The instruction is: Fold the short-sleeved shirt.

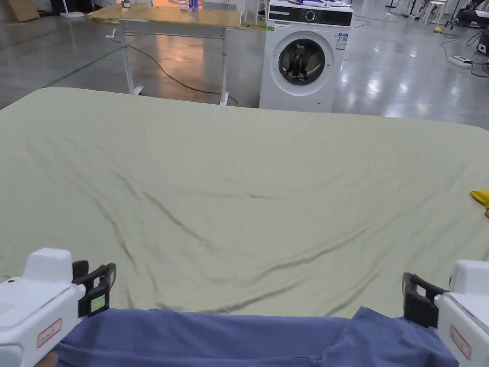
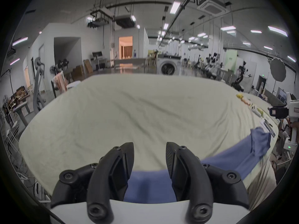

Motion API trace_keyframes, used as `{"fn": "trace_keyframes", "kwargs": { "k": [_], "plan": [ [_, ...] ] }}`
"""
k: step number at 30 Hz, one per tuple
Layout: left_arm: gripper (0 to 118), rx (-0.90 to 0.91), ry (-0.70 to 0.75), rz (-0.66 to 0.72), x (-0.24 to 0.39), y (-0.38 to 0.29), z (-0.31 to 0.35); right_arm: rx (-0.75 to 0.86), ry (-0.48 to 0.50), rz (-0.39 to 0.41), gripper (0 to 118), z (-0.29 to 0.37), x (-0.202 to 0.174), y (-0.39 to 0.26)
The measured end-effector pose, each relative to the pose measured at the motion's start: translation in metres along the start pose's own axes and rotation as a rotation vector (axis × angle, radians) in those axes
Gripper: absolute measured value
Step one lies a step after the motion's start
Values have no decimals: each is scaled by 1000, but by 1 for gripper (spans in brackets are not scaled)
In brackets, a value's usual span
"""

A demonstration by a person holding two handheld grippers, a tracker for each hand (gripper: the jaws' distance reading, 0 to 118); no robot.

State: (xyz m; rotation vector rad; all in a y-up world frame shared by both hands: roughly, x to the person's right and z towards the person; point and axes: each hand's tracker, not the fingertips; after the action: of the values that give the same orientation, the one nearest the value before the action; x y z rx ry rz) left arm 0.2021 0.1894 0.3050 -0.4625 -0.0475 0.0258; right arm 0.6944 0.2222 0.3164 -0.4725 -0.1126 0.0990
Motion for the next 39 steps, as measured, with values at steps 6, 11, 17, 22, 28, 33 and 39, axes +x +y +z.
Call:
{"fn": "trace_keyframes", "kwargs": {
  "k": [6,11,17,22,28,33,39],
  "plan": [
    [20,187,49,-60,35,19,2,193,35,-49,53,4,-35,14],
    [0,277,99,-69,47,29,9,264,76,-70,3,3,-57,20],
    [0,285,117,-12,31,34,20,316,114,-83,0,1,-76,21],
    [0,141,62,131,-26,21,27,333,146,-49,0,1,-84,26],
    [0,-77,-39,257,-98,-6,28,330,163,-18,0,-4,-89,29],
    [0,-240,-176,342,-137,-22,16,301,177,-5,0,-10,-91,28],
    [0,-367,-375,568,-178,-50,-13,266,191,12,0,-14,-91,22]
  ]
}}
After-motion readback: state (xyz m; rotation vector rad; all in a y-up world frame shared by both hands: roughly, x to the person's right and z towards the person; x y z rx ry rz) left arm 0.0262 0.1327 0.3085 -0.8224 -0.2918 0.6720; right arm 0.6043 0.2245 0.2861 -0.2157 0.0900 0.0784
